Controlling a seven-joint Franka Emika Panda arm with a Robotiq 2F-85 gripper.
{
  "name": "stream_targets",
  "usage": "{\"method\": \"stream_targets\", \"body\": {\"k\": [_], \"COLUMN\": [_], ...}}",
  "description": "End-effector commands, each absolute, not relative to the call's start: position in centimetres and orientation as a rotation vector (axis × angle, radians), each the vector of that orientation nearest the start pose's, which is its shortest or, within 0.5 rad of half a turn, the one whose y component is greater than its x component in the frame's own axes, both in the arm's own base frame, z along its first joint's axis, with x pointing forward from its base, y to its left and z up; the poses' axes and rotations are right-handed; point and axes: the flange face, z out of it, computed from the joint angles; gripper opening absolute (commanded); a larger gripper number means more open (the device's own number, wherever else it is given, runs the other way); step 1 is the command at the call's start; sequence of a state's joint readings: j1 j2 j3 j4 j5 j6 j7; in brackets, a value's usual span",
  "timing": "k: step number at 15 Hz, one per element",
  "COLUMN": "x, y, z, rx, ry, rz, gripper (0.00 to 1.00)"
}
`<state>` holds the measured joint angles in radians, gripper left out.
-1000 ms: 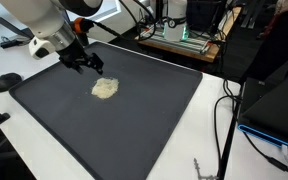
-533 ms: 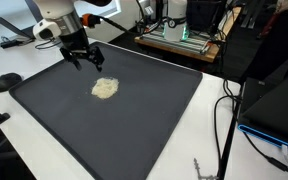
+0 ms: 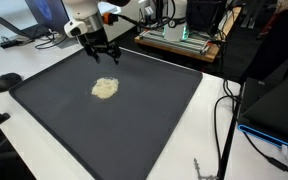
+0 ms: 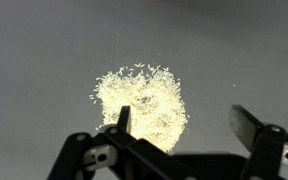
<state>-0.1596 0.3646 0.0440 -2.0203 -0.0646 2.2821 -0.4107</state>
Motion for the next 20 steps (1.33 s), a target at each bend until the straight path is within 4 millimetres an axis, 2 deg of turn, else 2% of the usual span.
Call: {"method": "stream_targets", "body": {"k": [1,4,9,10,15,20], "x": [56.7,56.5,57.2,56.9,57.0,57.9], "y": [-7.9,-9.4,-11.4,-11.1,-11.3,-11.1], "z": [24.4,22.5,20.8,21.2,20.7,20.4], "rx": [-3.032,-2.989,-2.975,-2.996,-2.994,-3.013], "ry": [-0.507,-0.49,-0.452,-0.462,-0.452,-0.548], "rz": [0.127,0.093,-0.04,0.019,-0.006,-0.078], "gripper": [1.0,1.0,1.0,1.0,1.0,1.0]}}
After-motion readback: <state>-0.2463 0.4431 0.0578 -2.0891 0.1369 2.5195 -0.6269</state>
